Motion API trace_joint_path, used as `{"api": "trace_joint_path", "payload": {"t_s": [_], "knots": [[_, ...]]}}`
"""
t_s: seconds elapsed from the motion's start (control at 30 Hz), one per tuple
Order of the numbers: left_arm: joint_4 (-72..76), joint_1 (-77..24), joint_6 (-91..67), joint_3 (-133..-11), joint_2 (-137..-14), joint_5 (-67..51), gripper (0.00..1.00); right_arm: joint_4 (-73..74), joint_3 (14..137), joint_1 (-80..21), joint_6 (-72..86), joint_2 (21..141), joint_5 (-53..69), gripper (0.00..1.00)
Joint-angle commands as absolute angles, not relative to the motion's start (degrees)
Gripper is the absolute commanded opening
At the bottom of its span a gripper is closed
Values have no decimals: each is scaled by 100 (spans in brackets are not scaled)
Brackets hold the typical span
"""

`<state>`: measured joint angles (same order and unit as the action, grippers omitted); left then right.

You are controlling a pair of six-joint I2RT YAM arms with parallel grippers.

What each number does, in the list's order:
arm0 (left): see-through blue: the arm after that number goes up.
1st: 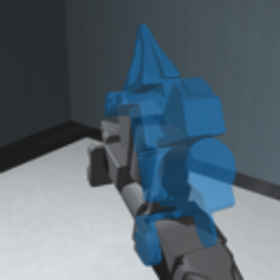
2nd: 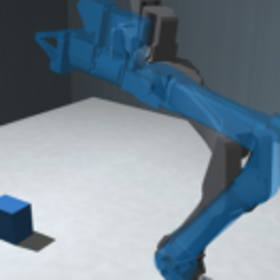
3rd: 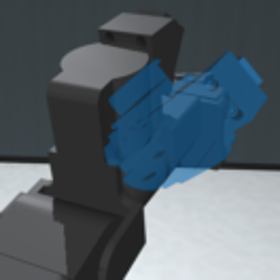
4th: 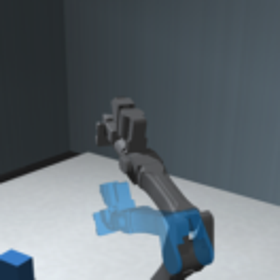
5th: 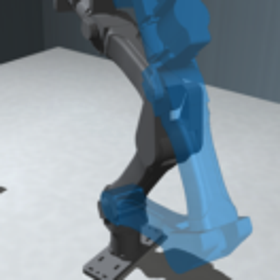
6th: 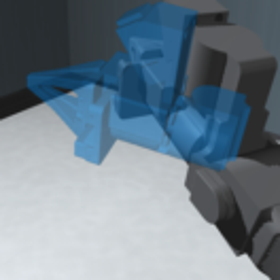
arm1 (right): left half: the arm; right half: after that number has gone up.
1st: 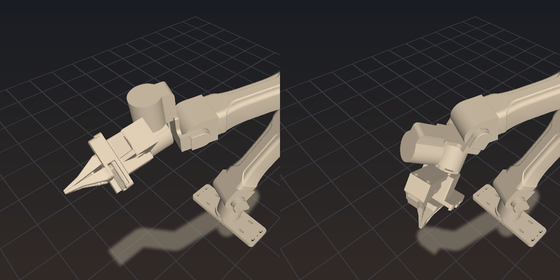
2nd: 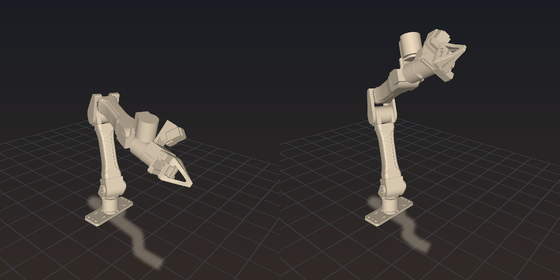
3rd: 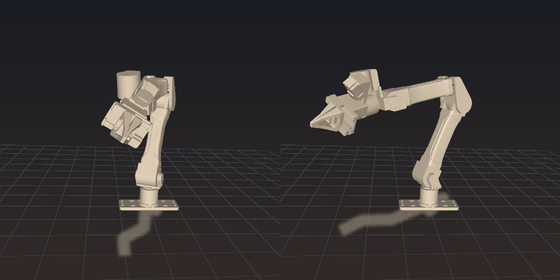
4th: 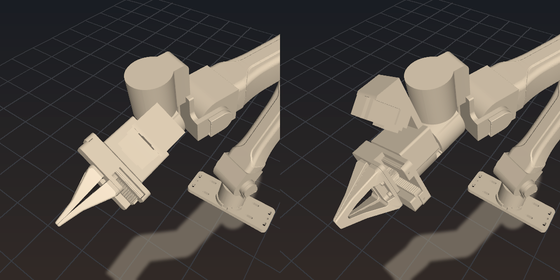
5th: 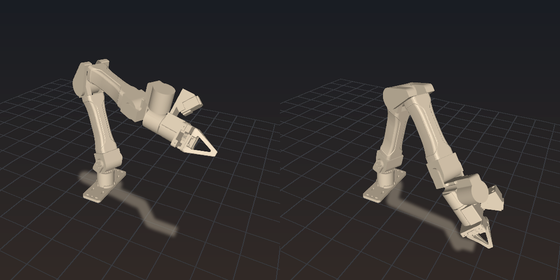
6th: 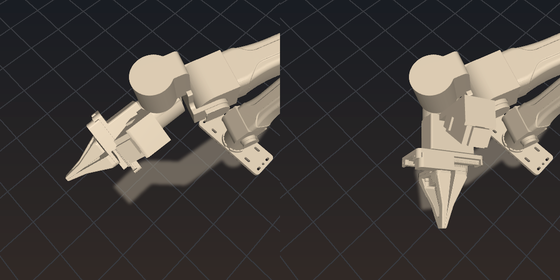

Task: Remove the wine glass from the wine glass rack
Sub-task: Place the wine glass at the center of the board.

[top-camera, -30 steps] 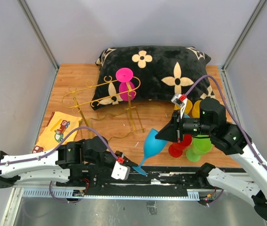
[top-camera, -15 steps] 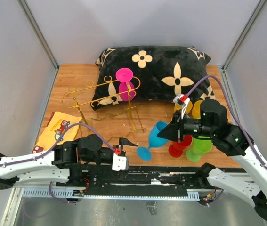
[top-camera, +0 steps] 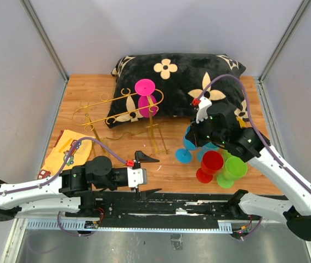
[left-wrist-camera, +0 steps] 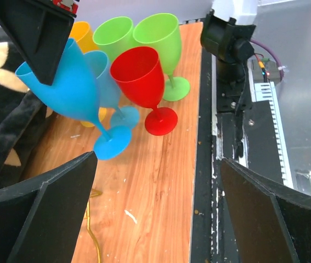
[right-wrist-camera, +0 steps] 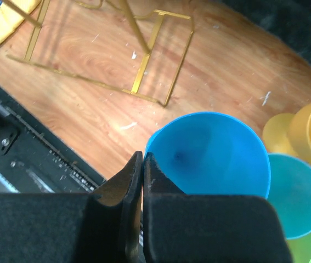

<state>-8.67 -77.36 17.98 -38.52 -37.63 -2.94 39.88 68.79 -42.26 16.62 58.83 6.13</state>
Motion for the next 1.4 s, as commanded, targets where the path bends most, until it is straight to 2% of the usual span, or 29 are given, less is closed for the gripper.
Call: {"api": "trace_joint_path", "payload": {"t_s": [0.0, 0.47, 0.67, 0.77, 0.9, 1.07, 1.17, 1.37], "knots": [[-468, -7723, 1385, -3951, -3924, 235, 100, 3214, 7093, -4342, 1308, 6045, -32, 1], [-290, -7720, 406, -4005, -3931, 1263, 100, 1876, 6856, -4324, 923, 7395, -1074, 1], [-265, -7719, -189, -4106, -3850, 1483, 100, 1772, 6862, -4293, 895, 7996, -1108, 1], [-447, -7720, -744, -4316, -3886, 1809, 100, 1778, 6794, -4266, 1200, 8113, -1624, 2], [-931, -7717, -1299, -4870, -4048, 2093, 100, 1188, 6381, -4227, 1280, 8067, -1276, 3], [-1793, -7717, -1607, -5809, -4434, 2054, 100, 1602, 6607, -4222, 1312, 8294, -1226, 9], [-2157, -7717, -1596, -6429, -4702, 2095, 100, 1863, 6794, -4223, 1281, 8297, -1228, 19], [-2526, -7710, -1298, -7296, -5040, 2407, 100, 1957, 6891, -4217, 1228, 7815, -1095, 30]]}}
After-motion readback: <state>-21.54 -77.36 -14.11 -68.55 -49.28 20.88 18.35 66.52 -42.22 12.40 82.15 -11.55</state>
